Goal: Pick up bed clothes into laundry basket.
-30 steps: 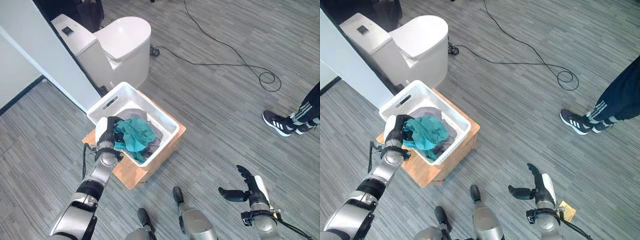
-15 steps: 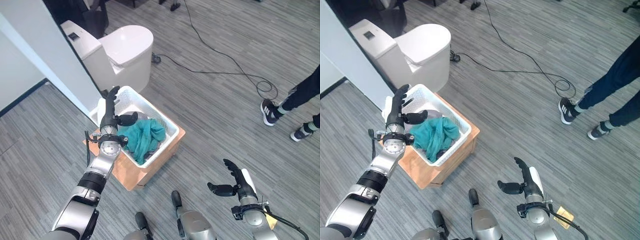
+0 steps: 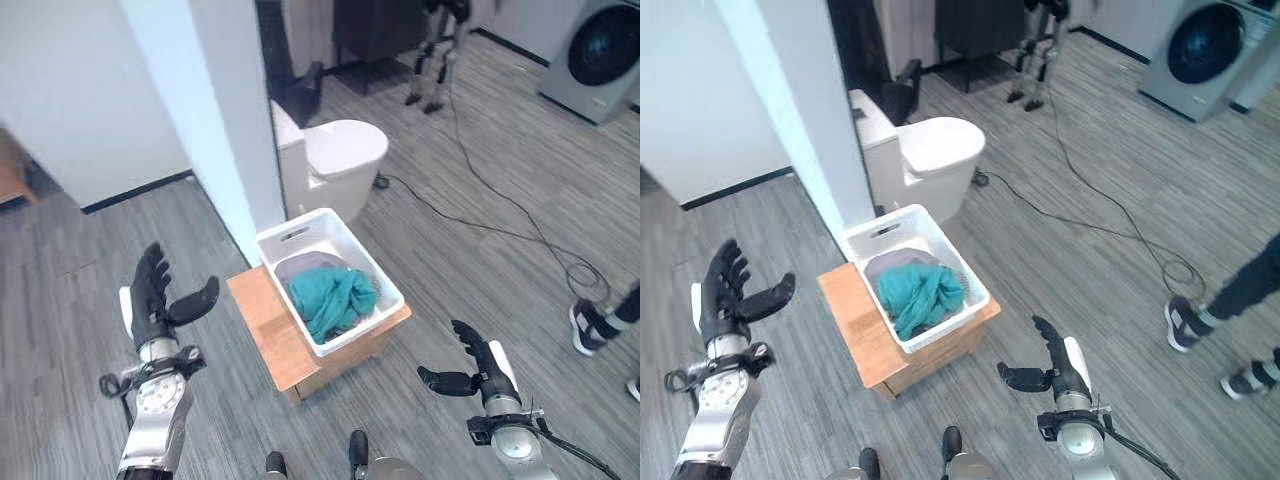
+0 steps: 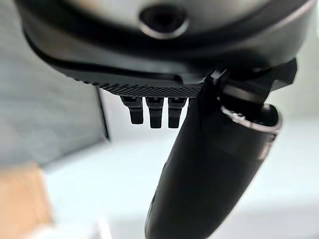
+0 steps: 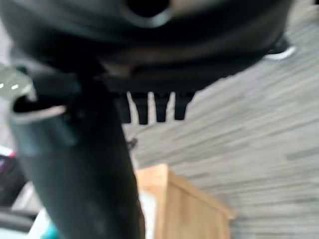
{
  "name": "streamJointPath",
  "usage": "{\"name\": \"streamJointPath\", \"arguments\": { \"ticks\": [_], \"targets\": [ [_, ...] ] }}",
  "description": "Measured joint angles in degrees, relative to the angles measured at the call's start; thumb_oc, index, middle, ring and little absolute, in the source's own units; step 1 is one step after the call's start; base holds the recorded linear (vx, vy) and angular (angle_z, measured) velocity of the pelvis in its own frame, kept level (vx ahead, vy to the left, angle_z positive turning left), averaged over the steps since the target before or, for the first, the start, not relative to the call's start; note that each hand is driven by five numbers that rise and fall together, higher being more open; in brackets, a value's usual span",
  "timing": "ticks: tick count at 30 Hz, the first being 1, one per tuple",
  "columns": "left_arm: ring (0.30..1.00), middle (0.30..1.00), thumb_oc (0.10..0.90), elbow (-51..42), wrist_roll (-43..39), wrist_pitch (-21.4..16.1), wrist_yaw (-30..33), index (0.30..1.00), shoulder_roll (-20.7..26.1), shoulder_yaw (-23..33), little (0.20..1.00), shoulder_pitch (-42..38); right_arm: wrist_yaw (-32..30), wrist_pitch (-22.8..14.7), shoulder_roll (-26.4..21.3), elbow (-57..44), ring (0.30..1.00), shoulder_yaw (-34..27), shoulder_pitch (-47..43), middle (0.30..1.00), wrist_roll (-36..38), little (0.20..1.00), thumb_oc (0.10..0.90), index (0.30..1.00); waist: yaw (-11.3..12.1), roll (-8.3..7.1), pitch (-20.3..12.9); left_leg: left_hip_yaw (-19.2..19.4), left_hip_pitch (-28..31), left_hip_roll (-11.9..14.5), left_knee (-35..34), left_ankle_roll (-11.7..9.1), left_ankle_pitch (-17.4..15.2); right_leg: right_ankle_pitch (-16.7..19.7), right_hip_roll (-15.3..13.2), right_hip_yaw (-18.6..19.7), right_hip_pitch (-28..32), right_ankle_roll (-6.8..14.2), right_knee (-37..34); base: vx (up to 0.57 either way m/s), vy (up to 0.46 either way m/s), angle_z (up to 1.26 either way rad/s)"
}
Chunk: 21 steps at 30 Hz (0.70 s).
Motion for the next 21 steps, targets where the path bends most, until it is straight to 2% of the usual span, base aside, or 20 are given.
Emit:
{"name": "streamJointPath", "arguments": {
  "ticks": [1,2,4,8,10,11,12,13,14,15,16,17,18,19,20,21],
  "targets": [
    [0.9,0.9,0.8,0.0,0.0,0.0,0.0,0.9,0.0,0.0,0.9,0.0,0.0,0.0,0.0,0.0,0.9,0.0,0.0,0.9,0.0,0.9,0.8,0.9,0.0,0.0,0.0,0.0,0.0,0.0,0.0,0.0,0.0,0.0,0.0,0.0,0.0,0.0,0.0,-0.07,-0.053,0.33],
    [0.9,0.9,0.8,-0.2,-2.4,-0.01,-2.23,0.9,-1.16,1.4,0.9,4.18,0.37,-0.08,0.36,-1.02,0.9,-1.3,0.79,0.9,0.22,0.9,0.8,0.9,1.04,-0.17,-0.67,-1.18,-0.21,-0.1,0.03,-0.31,0.26,-0.17,-0.24,-1.6,0.43,-0.03,-0.05,-0.07,-0.034,0.3],
    [0.9,0.9,0.8,-0.24,-2.78,0.02,-4.07,0.9,-1.38,1.19,0.9,6.64,0.43,-0.04,0.35,-1.05,0.9,-1.54,0.76,0.9,0.37,0.9,0.8,0.9,1.86,-0.03,-0.76,-1.95,-0.24,-0.12,0.04,-0.32,0.44,-0.18,-0.23,-1.85,0.69,-0.04,-0.01,-0.08,-0.024,0.26],
    [0.9,0.9,0.8,-0.15,-4.1,0.21,-7.45,0.9,-4.53,0.5,0.9,13.55,0.51,-0.07,0.35,-3.79,0.9,-1.84,1.17,0.9,-0.09,0.9,0.8,0.9,1.73,1.06,-0.98,-2.41,0.12,-0.2,0.15,-0.33,0.57,-0.21,-0.18,-1.9,0.75,-0.11,-0.04,-0.12,-0.009,0.04],
    [0.9,0.9,0.8,1.31,-4.3,0.26,-7.75,0.9,-5.6,-1.15,0.9,13.8,0.32,-0.08,0.34,-5.63,0.9,-2.37,2.18,0.9,-0.44,0.9,0.8,0.9,2.37,1.63,-0.42,-2.73,-0.28,-0.27,1.14,-0.31,0.53,-0.16,-0.34,-1.88,0.9,-0.18,-0.06,-0.32,-0.034,0.07],
    [0.9,0.9,0.8,2.36,-4.64,0.26,-8.49,0.9,-5.76,-2.02,0.9,12.74,-0.02,-0.16,0.52,-5.63,0.9,-2.45,2.11,0.9,-0.73,0.9,0.8,0.9,2.71,1.31,0.11,-3.55,-3.24,-0.49,5.09,-0.76,-0.13,0.46,-0.85,-2.09,0.29,-1.16,0.44,-0.29,-0.023,0.16],
    [0.9,0.9,0.8,2.58,-4.67,0.32,-8.49,0.9,-5.46,-2.51,0.9,11.92,-0.17,-0.17,0.62,-5.81,0.9,-2.68,2.22,0.9,-0.76,0.9,0.8,0.9,2.46,0.89,0.54,-3.78,-3.91,-0.73,6.54,-1.04,-0.22,0.32,-1.21,-2.36,0.29,-0.9,0.28,-0.12,-0.005,0.25],
    [0.9,0.9,0.8,3.17,-4.68,0.33,-8.73,0.9,-5.23,-3.61,0.9,9.67,-0.61,-0.18,0.41,-6.12,0.9,-2.82,1.86,0.9,-0.81,0.9,0.8,0.9,3.0,0.65,2.49,-4.89,-6.35,-0.93,10.65,-1.76,-1.09,0.64,-1.6,-2.76,0.32,-1.49,0.33,-0.06,0.007,0.15],
    [0.9,0.9,0.8,3.75,-4.67,0.33,-9.07,0.9,-5.27,-4.37,0.9,8.92,-0.71,-0.16,0.21,-6.12,0.9,-2.79,1.54,0.9,-0.84,0.9,0.8,0.9,3.01,1.0,3.01,-5.01,-6.59,-0.77,11.35,-1.69,-1.6,0.49,-1.42,-2.81,0.21,-2.01,0.34,-0.12,0.052,0.16],
    [0.9,0.9,0.8,4.24,-4.65,0.65,-9.94,0.9,-5.32,-5.25,0.9,8.38,-0.91,-0.14,0.17,-6.14,0.9,-2.92,1.17,0.9,-1.16,0.9,0.8,0.9,2.06,1.57,3.14,-5.0,-6.48,-0.67,10.9,-1.46,-2.1,0.53,-1.25,-3.22,0.1,-2.16,0.31,-0.09,0.091,0.08],
    [0.9,0.9,0.8,4.26,-4.6,0.8,-10.21,0.9,-5.34,-5.71,0.9,8.08,-0.94,-0.1,0.19,-6.18,0.9,-2.97,0.7,0.9,-1.48,0.9,0.8,0.9,1.36,1.28,3.57,-5.07,-6.63,-0.92,11.44,-1.16,-2.48,0.51,-1.67,-3.27,-0.13,-2.21,0.35,-0.07,0.078,-0.01],
    [0.9,0.9,0.8,4.41,-4.48,0.93,-10.8,0.9,-5.29,-6.04,0.9,7.65,-0.95,-0.08,0.43,-6.8,0.9,-3.29,0.57,0.9,-1.73,0.9,0.8,0.9,1.0,0.09,4.3,-5.33,-7.2,-1.88,15.47,-0.41,-4.68,1.14,-3.13,-3.24,-0.34,-3.1,0.28,-0.03,0.074,-0.26],
    [0.9,0.9,0.8,4.46,-4.47,1.02,-11.14,0.9,-5.26,-6.34,0.9,7.63,-0.98,-0.09,0.8,-8.09,0.9,-3.78,0.8,0.9,-1.84,0.9,0.8,0.9,0.82,-0.33,4.49,-5.48,-7.09,-2.65,19.41,-0.42,-6.53,1.21,-4.57,-3.31,-0.38,-3.16,0.33,-0.05,0.09,-0.39],
    [0.9,0.9,0.8,4.47,-4.46,1.04,-11.23,0.9,-5.31,-6.5,0.9,7.72,-1.12,-0.09,0.75,-9.08,0.9,-3.93,0.99,0.9,-1.87,0.9,0.8,0.9,0.61,-0.26,4.49,-5.45,-7.01,-2.71,20.46,0.06,-7.22,1.1,-5.07,-3.21,-0.21,-2.91,0.57,-0.14,0.203,-0.25],
    [0.9,0.9,0.8,4.57,-4.48,1.12,-11.31,0.9,-5.52,-7.14,0.9,7.32,-1.23,-0.24,0.45,-11.98,0.9,-5.11,1.98,0.9,-2.05,0.9,0.8,0.9,-2.5,-0.35,4.51,-5.47,-5.16,-1.41,21.85,-0.47,-9.29,2.65,-6.44,-3.6,-0.69,-1.12,0.65,-0.15,0.227,-0.05],
    [0.9,0.9,0.8,4.58,-4.49,1.21,-11.31,0.9,-5.58,-8.11,0.9,5.99,-1.93,-0.3,0.34,-11.91,0.9,-6.1,2.11,0.9,-2.1,0.9,0.8,0.9,-3.82,-0.28,4.49,-5.78,-4.85,-0.55,22.06,-1.11,-11.11,3.62,-7.33,-3.56,-1.47,-0.56,1.02,-0.16,0.28,0.05]
  ]
}}
